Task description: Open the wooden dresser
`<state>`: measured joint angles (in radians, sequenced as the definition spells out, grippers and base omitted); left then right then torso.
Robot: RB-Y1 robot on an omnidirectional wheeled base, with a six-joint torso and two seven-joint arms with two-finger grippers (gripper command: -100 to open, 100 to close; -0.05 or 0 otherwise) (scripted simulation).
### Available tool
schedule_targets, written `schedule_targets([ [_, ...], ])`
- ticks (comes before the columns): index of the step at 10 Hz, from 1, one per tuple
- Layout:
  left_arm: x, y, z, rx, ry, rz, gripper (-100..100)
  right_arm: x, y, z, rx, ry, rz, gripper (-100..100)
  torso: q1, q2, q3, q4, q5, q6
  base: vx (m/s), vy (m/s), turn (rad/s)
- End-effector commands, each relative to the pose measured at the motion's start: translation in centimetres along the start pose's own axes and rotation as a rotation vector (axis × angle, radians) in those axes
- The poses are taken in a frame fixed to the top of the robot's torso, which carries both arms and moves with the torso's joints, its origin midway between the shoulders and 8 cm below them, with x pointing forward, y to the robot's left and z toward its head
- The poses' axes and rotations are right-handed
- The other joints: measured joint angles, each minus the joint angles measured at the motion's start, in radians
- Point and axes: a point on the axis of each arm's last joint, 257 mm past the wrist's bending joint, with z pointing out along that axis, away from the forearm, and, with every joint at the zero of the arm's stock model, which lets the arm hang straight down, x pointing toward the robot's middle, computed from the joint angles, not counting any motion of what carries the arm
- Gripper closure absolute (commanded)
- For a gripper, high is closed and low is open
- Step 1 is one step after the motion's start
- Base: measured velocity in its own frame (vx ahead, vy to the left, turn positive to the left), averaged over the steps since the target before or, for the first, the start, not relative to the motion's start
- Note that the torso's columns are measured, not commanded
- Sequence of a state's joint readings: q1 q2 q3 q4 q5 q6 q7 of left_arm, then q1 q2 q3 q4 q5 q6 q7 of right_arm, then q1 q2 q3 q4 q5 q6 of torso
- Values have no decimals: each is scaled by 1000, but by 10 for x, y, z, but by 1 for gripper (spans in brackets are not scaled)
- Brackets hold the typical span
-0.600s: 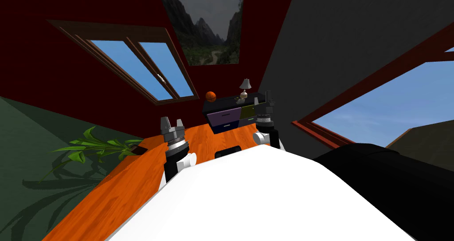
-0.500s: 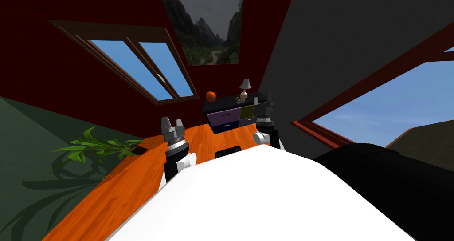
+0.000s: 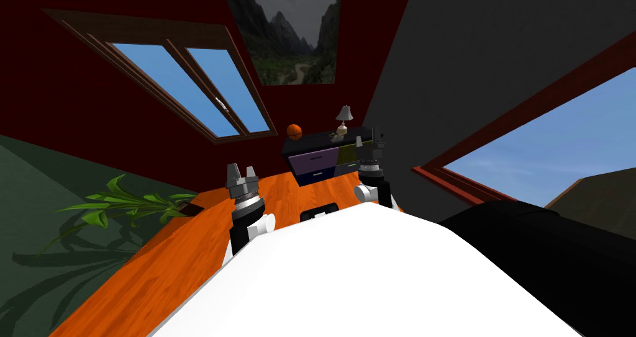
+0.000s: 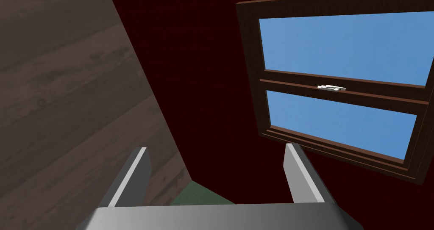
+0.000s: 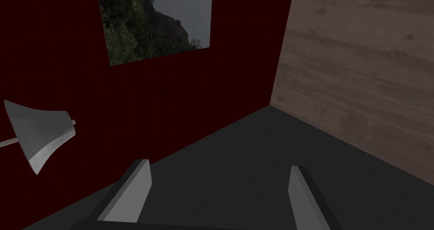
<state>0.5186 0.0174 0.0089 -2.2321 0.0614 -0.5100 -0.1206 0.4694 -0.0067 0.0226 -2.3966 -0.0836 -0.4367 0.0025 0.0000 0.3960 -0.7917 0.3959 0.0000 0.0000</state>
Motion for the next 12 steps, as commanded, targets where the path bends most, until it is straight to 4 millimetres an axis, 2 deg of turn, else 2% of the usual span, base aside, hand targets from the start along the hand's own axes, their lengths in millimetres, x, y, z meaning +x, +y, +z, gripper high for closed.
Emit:
schedule_targets([
  [1,0,0,0,0,0,0,0,0,0,0,0,0,0,0,0,74,-147,74,0,0,0,0,0],
  [3,0,0,0,0,0,0,0,0,0,0,0,0,0,0,0,222,-443,221,0,0,0,0,0],
  [4,0,0,0,0,0,0,0,6,-6,-1,18,35,-27,-100,0,295,-590,295,0,0,15,5,29],
  [6,0,0,0,-1,0,0,0,16,-19,-4,58,91,-85,-100,0,338,-679,338,0,0,21,12,52],
  [9,0,0,0,-1,0,0,0,29,-52,-15,150,175,-204,-100,0,341,-685,342,0,0,43,19,88],
  [10,0,0,0,-1,0,0,0,30,-52,-15,149,179,-214,-100,0,342,-685,342,0,0,35,18,30],
  [11,0,0,0,-1,0,0,0,33,-65,-20,187,204,-258,-100,0,343,-684,342,0,0,36,14,59],
  [12,0,0,0,-1,0,0,0,33,-66,-21,186,208,-267,-100,0,343,-684,342,0,0,30,11,42],
])
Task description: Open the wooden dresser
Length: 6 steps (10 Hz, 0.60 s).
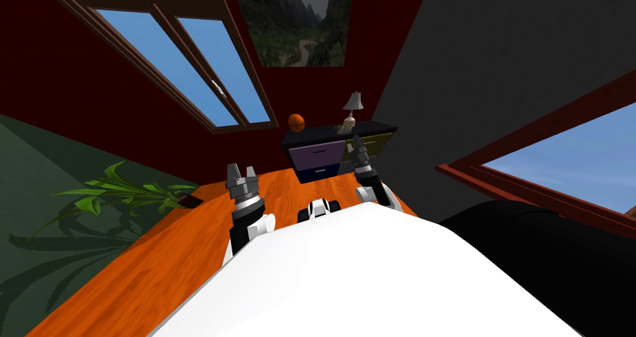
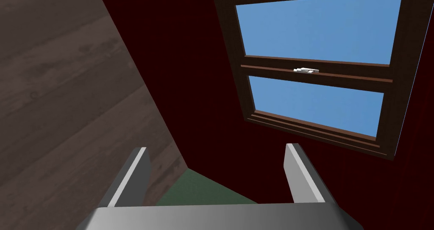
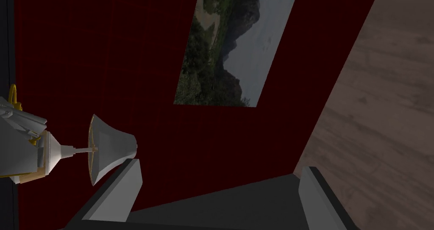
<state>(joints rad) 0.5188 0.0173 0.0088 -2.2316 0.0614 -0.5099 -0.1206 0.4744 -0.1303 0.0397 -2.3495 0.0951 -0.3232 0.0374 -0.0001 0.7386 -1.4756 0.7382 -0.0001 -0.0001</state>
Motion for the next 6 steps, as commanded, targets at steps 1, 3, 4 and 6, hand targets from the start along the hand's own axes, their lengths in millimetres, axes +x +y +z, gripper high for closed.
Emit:
schedule_targets([
  [1,0,0,0,0,0,0,0,12,-24,-5,65,44,-82,-100,0,0,0,0,0,0,35,15,67],
  [3,0,0,0,0,0,0,0,18,-40,-9,111,70,-137,-100,0,0,0,0,0,0,36,13,70],
  [4,0,0,0,0,0,0,0,19,-40,-9,110,74,-150,-100,0,-1,-1,0,0,0,34,10,50],
  [6,0,0,0,0,0,0,0,25,-57,-14,158,103,-213,-100,0,-1,0,0,0,0,37,12,67],
])
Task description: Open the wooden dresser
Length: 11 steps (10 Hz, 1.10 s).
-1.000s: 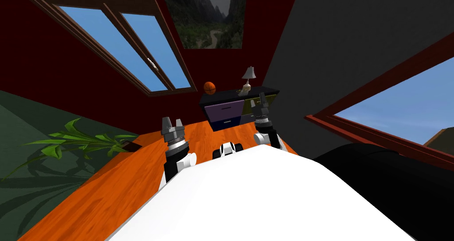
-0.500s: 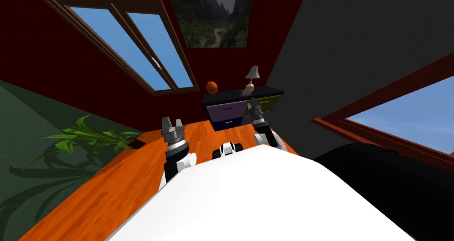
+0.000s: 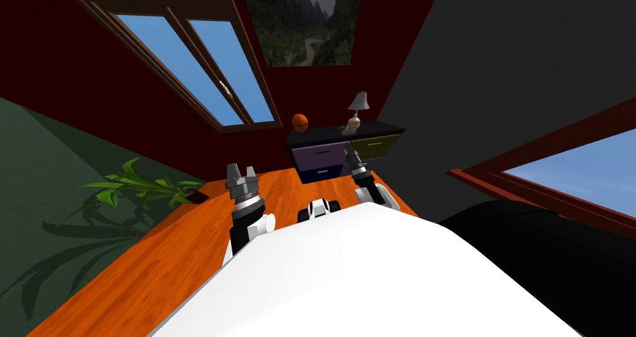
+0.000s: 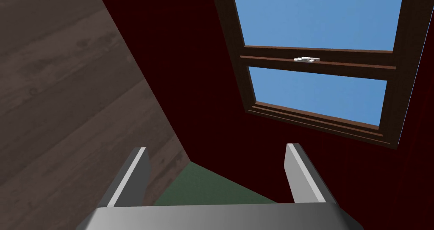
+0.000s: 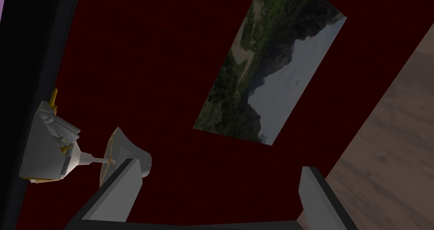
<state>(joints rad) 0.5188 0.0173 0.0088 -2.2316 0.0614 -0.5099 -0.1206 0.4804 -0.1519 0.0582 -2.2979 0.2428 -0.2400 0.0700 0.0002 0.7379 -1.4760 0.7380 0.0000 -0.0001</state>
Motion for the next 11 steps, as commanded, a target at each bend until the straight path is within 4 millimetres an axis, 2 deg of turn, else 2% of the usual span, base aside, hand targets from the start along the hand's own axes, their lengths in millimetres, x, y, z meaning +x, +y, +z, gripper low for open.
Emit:
schedule_targets([
  [1,0,0,0,0,0,0,0,13,-27,-5,78,40,-90,-100,0,0,0,0,0,0,48,15,116],
  [2,0,0,0,0,0,0,0,14,-27,-5,77,46,-113,-100,0,0,0,0,0,0,43,13,49],
  [3,0,0,0,0,0,0,0,21,-45,-9,130,68,-154,-100,0,0,0,0,0,0,47,27,87],
  [4,0,0,0,0,0,0,0,22,-45,-9,129,74,-183,-100,0,0,0,0,0,0,46,23,59],
  [5,0,0,0,0,0,0,0,28,-64,-15,185,96,-222,-100,0,0,0,0,0,0,50,15,117],
  [6,0,0,0,0,0,0,0,29,-64,-15,184,102,-251,-100,-1,0,0,0,0,0,42,9,58],
  [7,0,0,0,0,0,0,0,34,-83,-21,237,124,-290,-100,-1,1,0,0,0,0,57,21,110],
  [9,0,0,0,0,0,0,0,35,-84,-21,238,132,-334,-100,0,0,0,0,0,0,32,12,21],
  [10,0,0,0,0,0,0,0,40,-104,-29,296,156,-380,-100,-1,2,1,0,0,0,40,12,102],
  [11,0,0,0,0,0,0,0,40,-104,-29,294,161,-407,-100,0,0,0,0,0,0,41,11,74],
])
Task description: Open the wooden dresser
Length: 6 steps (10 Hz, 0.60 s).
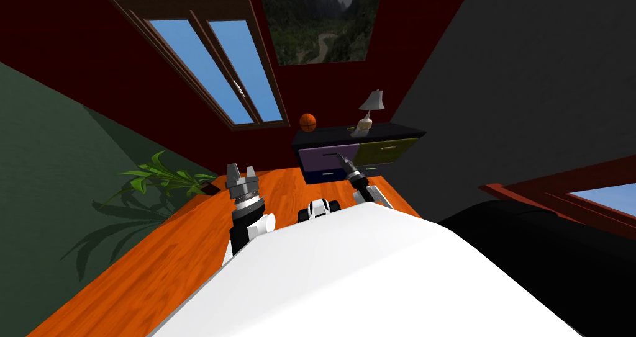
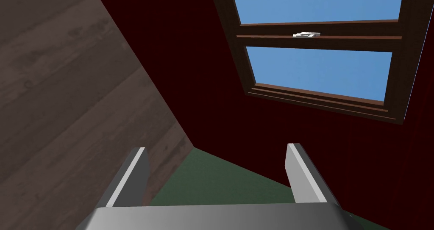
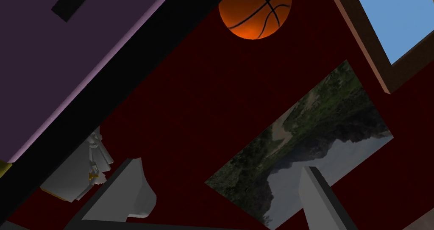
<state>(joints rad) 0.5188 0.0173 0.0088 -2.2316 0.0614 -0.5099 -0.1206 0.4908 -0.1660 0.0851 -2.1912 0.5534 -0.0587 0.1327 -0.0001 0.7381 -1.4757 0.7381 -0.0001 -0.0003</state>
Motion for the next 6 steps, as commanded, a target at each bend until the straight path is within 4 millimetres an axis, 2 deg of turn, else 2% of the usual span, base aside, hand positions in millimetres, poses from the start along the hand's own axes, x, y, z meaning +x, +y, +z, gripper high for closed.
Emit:
schedule_targets([
  [1,0,0,0,0,0,0,0,19,-27,-4,86,43,-92,-100,0,0,0,0,0,0,52,12,132],
  [3,0,0,0,0,0,0,0,18,-27,-4,86,44,-141,-100,0,-1,-1,0,0,1,36,5,22],
  [4,0,0,0,0,0,0,0,30,-46,-8,143,73,-187,-100,0,1,0,0,0,1,40,11,122],
  [5,0,0,0,0,0,0,0,29,-46,-8,142,74,-217,-100,0,0,0,0,0,0,41,9,74],
  [6,0,0,0,0,0,0,0,40,-65,-13,197,102,-260,-100,0,0,0,0,0,0,56,17,111],
])
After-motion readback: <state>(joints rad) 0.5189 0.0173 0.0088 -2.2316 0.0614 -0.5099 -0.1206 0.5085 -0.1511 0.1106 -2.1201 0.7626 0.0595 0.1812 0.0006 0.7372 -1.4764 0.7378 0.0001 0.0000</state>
